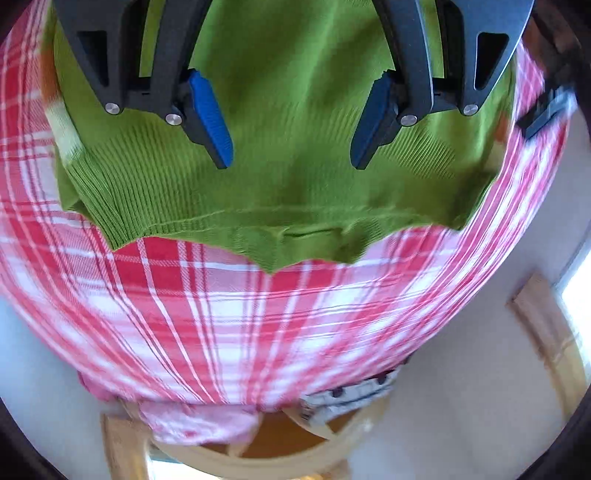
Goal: Fold small clothes
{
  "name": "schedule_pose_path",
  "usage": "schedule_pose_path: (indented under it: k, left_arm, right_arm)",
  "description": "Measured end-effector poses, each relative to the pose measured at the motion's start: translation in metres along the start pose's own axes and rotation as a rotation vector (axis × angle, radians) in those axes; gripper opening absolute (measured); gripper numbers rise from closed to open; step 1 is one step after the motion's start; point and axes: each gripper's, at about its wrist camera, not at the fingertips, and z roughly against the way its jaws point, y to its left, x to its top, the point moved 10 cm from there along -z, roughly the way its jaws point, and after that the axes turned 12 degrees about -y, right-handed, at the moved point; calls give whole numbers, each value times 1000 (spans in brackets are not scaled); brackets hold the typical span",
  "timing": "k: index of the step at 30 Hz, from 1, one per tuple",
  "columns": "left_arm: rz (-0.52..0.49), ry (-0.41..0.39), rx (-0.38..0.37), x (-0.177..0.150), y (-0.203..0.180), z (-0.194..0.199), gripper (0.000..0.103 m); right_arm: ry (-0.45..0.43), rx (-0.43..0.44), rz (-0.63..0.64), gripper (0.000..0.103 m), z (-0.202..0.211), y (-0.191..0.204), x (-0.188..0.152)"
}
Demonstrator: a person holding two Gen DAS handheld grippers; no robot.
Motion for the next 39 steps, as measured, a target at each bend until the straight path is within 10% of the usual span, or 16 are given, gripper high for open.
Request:
schedule_pose_path:
  k: [4,9,19,26,39]
  left_arm:
    - [-44,21,101,14,12,-39,86]
    - [41,140,226,-6,60,-73,87]
    - [165,76,142,-37,64,5,87]
    - [91,81,123,-55,48,19,87]
    - [18,95,155,-67,47,26,93]
  right_arm:
    - [27,23,61,67,23,4,-23]
    - [25,-172,79,67,43,-69,-39]
    - [-119,-153,64,67,114,-94,-42]
    - [49,-162,104,68,96,-91,-101]
    - [-5,-220,155,70,108,-71,-87]
